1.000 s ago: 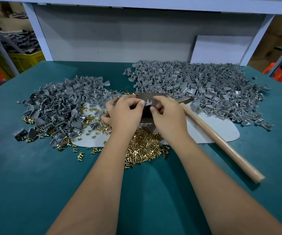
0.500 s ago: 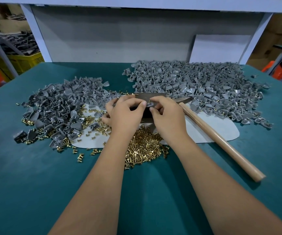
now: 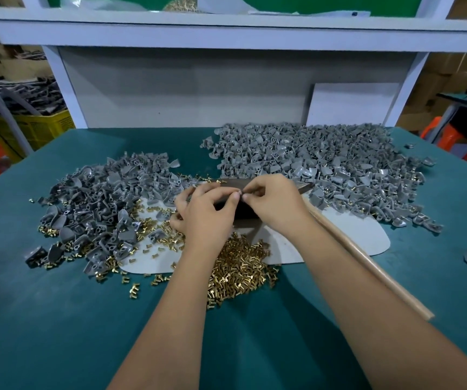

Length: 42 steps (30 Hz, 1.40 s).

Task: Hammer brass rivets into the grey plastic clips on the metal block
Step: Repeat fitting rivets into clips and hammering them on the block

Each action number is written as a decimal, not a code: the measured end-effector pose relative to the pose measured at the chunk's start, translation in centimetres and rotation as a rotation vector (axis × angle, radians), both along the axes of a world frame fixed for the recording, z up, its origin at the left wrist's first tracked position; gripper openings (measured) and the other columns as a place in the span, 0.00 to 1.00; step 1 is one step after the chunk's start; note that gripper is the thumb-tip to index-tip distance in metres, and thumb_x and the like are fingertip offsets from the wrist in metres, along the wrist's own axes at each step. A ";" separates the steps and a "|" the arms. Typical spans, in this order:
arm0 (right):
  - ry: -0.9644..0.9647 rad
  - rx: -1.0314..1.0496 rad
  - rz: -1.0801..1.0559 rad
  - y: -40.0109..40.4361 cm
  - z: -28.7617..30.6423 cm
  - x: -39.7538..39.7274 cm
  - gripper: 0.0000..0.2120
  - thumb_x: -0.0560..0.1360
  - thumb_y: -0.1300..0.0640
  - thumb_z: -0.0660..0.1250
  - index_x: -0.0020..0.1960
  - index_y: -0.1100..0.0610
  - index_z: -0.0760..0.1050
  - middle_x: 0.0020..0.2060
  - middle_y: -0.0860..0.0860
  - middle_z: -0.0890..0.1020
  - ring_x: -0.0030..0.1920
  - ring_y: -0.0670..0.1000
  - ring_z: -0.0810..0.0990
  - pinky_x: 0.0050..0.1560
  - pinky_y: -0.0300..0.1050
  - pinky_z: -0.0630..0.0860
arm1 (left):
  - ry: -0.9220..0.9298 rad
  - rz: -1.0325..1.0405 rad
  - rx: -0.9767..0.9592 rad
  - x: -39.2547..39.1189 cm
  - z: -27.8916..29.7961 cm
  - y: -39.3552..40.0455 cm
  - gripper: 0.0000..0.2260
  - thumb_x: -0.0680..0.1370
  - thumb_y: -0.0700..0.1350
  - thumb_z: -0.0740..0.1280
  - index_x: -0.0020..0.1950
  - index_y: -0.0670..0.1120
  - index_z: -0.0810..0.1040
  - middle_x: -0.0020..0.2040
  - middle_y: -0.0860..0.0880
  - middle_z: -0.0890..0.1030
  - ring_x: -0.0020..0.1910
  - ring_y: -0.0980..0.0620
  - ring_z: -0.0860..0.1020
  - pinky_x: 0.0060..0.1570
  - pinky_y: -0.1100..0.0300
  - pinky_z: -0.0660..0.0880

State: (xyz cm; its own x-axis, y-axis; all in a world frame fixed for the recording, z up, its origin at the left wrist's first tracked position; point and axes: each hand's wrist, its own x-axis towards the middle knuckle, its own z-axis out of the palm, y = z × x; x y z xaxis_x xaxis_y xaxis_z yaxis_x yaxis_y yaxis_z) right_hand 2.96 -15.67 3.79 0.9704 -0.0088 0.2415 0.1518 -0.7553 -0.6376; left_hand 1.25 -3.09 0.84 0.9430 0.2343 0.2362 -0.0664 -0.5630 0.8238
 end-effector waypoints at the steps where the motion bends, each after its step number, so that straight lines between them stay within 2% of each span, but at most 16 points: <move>1: -0.005 0.018 -0.017 -0.3 0.5 0.3 0.03 0.73 0.56 0.70 0.43 0.50 0.82 0.38 0.45 0.82 0.43 0.47 0.79 0.47 0.47 0.78 | 0.003 0.002 -0.003 0.0 -0.1 0.0 0.06 0.78 0.58 0.66 0.42 0.66 0.78 0.65 0.65 0.74 0.70 0.56 0.55 0.63 0.49 0.49; 3: -0.070 0.162 -0.124 -1.5 1.3 1.3 0.05 0.74 0.58 0.69 0.47 0.50 0.82 0.41 0.43 0.82 0.43 0.46 0.80 0.49 0.49 0.79 | 0.011 0.003 -0.009 0.2 -0.2 -0.1 0.06 0.79 0.57 0.64 0.44 0.65 0.79 0.65 0.65 0.73 0.70 0.57 0.55 0.64 0.50 0.49; 5: -0.157 0.341 -0.291 -2.8 1.9 2.2 0.16 0.76 0.61 0.66 0.63 0.52 0.76 0.49 0.45 0.80 0.49 0.48 0.79 0.54 0.53 0.79 | 0.014 -0.002 -0.024 0.3 -0.3 0.0 0.07 0.80 0.55 0.64 0.44 0.65 0.79 0.64 0.65 0.73 0.70 0.57 0.55 0.62 0.53 0.49; 8: -0.152 0.323 -0.415 -3.0 0.4 2.4 0.26 0.77 0.57 0.65 0.73 0.48 0.62 0.63 0.49 0.72 0.62 0.53 0.73 0.60 0.59 0.74 | 0.001 -0.017 -0.017 0.4 -0.3 0.0 0.10 0.81 0.50 0.63 0.45 0.66 0.77 0.63 0.64 0.73 0.68 0.52 0.61 0.65 0.52 0.54; 10: -0.148 0.219 -0.417 -1.9 -1.7 1.4 0.26 0.76 0.54 0.64 0.72 0.46 0.63 0.68 0.50 0.67 0.66 0.52 0.68 0.64 0.56 0.70 | -0.020 -0.038 -0.038 0.5 -0.4 0.1 0.12 0.81 0.46 0.63 0.47 0.65 0.77 0.64 0.61 0.74 0.67 0.51 0.66 0.68 0.50 0.59; 12: -0.232 0.102 -0.368 -0.6 -3.1 0.2 0.23 0.76 0.55 0.65 0.70 0.48 0.67 0.66 0.51 0.68 0.66 0.52 0.66 0.64 0.49 0.67 | -0.041 -0.042 -0.087 0.7 -0.6 0.1 0.14 0.81 0.42 0.62 0.51 0.62 0.80 0.63 0.59 0.75 0.66 0.51 0.69 0.70 0.45 0.63; 14: -0.365 -0.032 -0.284 0.2 -3.5 -0.5 0.21 0.75 0.57 0.66 0.67 0.51 0.70 0.61 0.51 0.71 0.62 0.52 0.67 0.60 0.45 0.65 | -0.064 -0.032 -0.120 0.7 -0.5 0.2 0.16 0.81 0.39 0.60 0.54 0.58 0.82 0.60 0.58 0.76 0.64 0.51 0.72 0.67 0.48 0.68; 17: -0.470 -0.102 -0.160 1.5 -3.1 -1.7 0.18 0.74 0.60 0.66 0.64 0.54 0.73 0.57 0.52 0.73 0.58 0.53 0.69 0.57 0.47 0.69 | -0.088 -0.023 -0.259 0.4 0.0 0.9 0.18 0.80 0.36 0.57 0.53 0.57 0.80 0.54 0.59 0.76 0.58 0.53 0.75 0.57 0.56 0.74; 19: -0.486 -0.142 -0.034 2.2 -3.1 -2.4 0.15 0.74 0.61 0.65 0.60 0.56 0.76 0.53 0.52 0.75 0.55 0.53 0.71 0.55 0.48 0.72 | -0.094 0.024 -0.305 0.2 0.3 1.6 0.19 0.78 0.34 0.58 0.52 0.57 0.80 0.53 0.58 0.78 0.55 0.52 0.76 0.54 0.52 0.77; 21: -0.432 -0.168 0.110 2.6 -3.2 -3.0 0.12 0.75 0.61 0.63 0.57 0.56 0.78 0.50 0.51 0.79 0.53 0.52 0.74 0.52 0.48 0.73 | -0.097 0.161 -0.077 0.0 0.3 2.6 0.20 0.76 0.34 0.60 0.56 0.57 0.81 0.59 0.54 0.80 0.60 0.46 0.75 0.58 0.46 0.75; 24: -0.318 -0.225 0.285 3.2 -3.4 -3.4 0.11 0.77 0.58 0.62 0.57 0.53 0.80 0.49 0.49 0.81 0.54 0.50 0.75 0.51 0.45 0.73 | 0.017 0.370 0.389 -0.3 -0.1 4.2 0.21 0.74 0.39 0.65 0.64 0.57 0.79 0.69 0.50 0.75 0.74 0.41 0.60 0.70 0.42 0.56; 27: -0.207 -0.325 0.445 3.9 -3.6 -3.8 0.14 0.76 0.52 0.63 0.60 0.53 0.78 0.50 0.50 0.78 0.55 0.51 0.71 0.53 0.46 0.71 | 0.228 0.365 0.463 -0.7 0.0 5.0 0.18 0.74 0.41 0.65 0.62 0.53 0.80 0.71 0.45 0.73 0.74 0.39 0.59 0.71 0.39 0.55; 30: -0.177 -0.422 0.491 4.4 -3.5 -4.2 0.13 0.74 0.53 0.63 0.55 0.56 0.78 0.49 0.51 0.75 0.53 0.52 0.67 0.52 0.47 0.71 | 0.297 0.365 0.516 -0.7 0.0 5.0 0.12 0.75 0.41 0.65 0.56 0.51 0.81 0.62 0.46 0.77 0.68 0.40 0.65 0.68 0.41 0.59; 34: -0.165 -0.427 0.475 5.0 -3.1 -4.5 0.07 0.72 0.61 0.61 0.46 0.59 0.76 0.43 0.52 0.73 0.49 0.54 0.68 0.46 0.46 0.68 | 0.252 0.377 0.561 -0.5 -0.1 5.0 0.09 0.75 0.43 0.69 0.55 0.50 0.82 0.59 0.46 0.78 0.64 0.41 0.70 0.63 0.45 0.63; 37: -0.168 -0.415 0.498 5.0 -3.0 -4.5 0.09 0.71 0.62 0.60 0.48 0.59 0.78 0.43 0.53 0.74 0.48 0.54 0.69 0.45 0.44 0.66 | 0.169 0.373 0.506 -0.5 -0.1 5.2 0.11 0.76 0.41 0.68 0.56 0.48 0.82 0.59 0.44 0.77 0.60 0.39 0.74 0.59 0.47 0.66; 42: -0.169 -0.361 0.514 4.9 -2.9 -4.6 0.06 0.72 0.65 0.62 0.46 0.60 0.77 0.43 0.55 0.76 0.49 0.55 0.70 0.45 0.46 0.68 | -0.180 0.300 0.201 -0.2 -0.1 4.7 0.11 0.80 0.42 0.65 0.60 0.45 0.82 0.57 0.44 0.79 0.52 0.43 0.78 0.47 0.57 0.69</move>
State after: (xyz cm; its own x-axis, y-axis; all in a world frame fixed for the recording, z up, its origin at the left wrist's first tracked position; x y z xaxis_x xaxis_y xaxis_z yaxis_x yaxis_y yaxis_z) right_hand -1.64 -10.76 0.84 0.7775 0.5571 0.2917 0.6271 -0.7217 -0.2932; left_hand 1.09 1.58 0.72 0.7794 0.4249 0.4605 -0.0078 -0.7284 0.6852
